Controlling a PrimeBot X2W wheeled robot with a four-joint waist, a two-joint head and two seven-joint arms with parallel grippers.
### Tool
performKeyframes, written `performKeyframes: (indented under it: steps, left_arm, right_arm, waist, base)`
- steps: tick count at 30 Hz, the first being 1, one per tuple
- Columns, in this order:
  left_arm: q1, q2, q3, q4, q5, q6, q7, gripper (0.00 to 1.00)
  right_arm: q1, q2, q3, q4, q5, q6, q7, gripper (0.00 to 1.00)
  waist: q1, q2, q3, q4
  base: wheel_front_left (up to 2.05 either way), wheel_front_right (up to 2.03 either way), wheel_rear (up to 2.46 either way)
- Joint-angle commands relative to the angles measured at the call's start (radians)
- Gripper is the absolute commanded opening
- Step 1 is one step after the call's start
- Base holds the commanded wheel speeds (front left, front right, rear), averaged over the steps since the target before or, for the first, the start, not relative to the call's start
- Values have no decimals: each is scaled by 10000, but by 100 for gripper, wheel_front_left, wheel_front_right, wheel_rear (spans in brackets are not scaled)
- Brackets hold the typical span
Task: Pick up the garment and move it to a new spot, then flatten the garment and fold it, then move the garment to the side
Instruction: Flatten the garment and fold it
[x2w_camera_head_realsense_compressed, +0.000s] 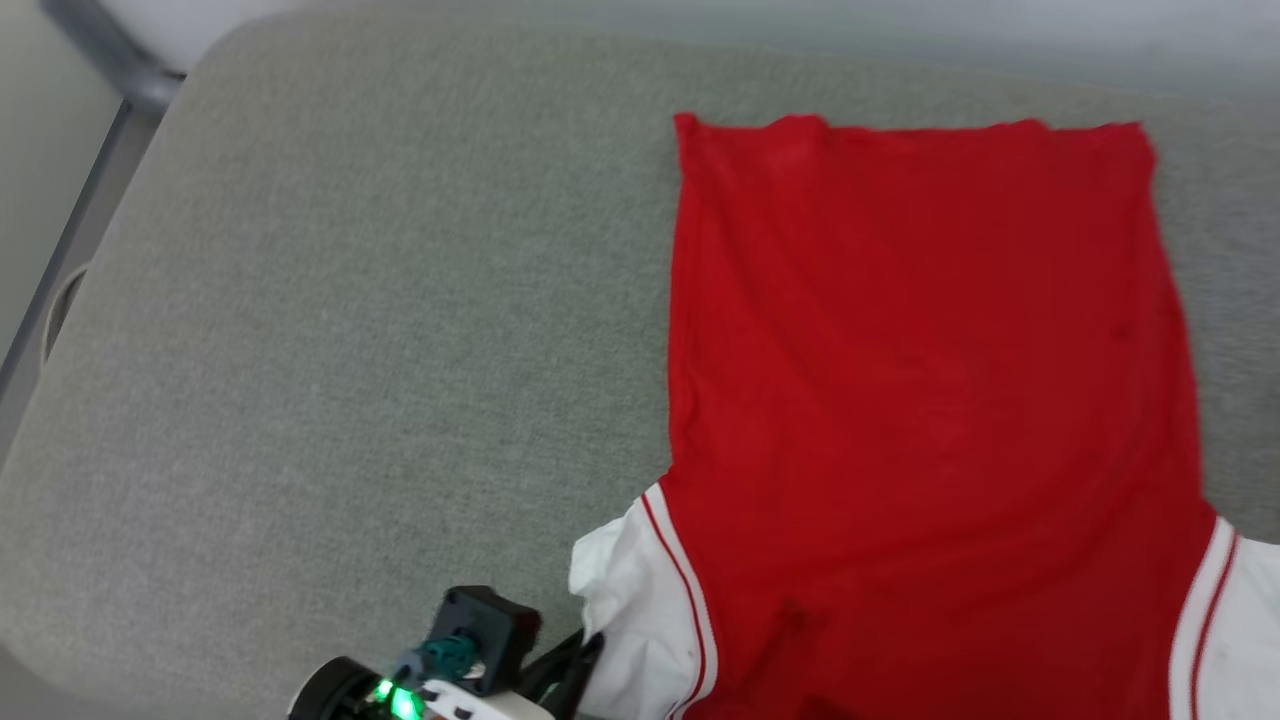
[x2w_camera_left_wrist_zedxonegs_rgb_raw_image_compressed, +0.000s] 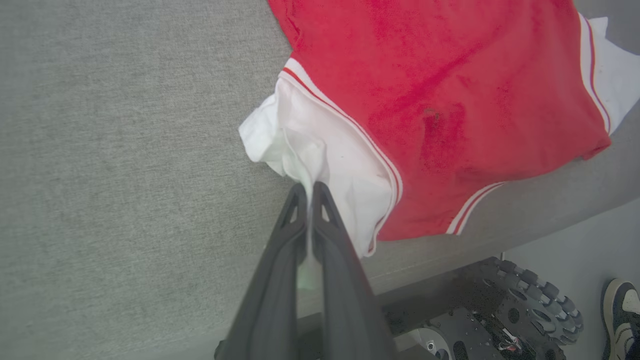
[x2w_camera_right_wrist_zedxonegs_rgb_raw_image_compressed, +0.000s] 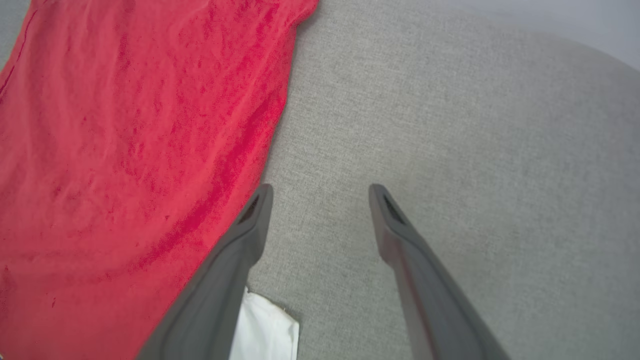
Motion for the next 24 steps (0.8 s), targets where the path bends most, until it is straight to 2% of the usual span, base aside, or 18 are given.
performKeyframes:
  steps: [1, 13, 18, 24]
  left_arm:
    - [-192, -97, -128, -125, 155, 47, 49, 0]
    - [-726, -849, -1354, -372, 928, -91, -270, 0]
    - [-821, -1009, -1628, -272, 1038, -224, -605, 0]
    - [-979, -1227, -1871, -106, 1027, -351, -1054, 0]
  right_arm:
    - [-468, 63, -58, -36, -174, -8, 289, 100]
    - [-3788, 251, -169, 971, -1677, -8, 2805, 100]
    - [-4519, 240, -151, 1483, -2274, -8, 3311, 100]
    - [-4848, 148, -210, 2009, -2781, -8, 3378, 100]
  waist:
    - [-2, -1, 761, 645]
    - [-2, -1, 2253, 2233]
    - [-2, -1, 2615, 2699]
    - [-2, -1, 2900, 3105]
  base:
    - [0, 0, 0]
    - [0, 0, 0]
    - [0, 0, 0]
    - [0, 0, 0]
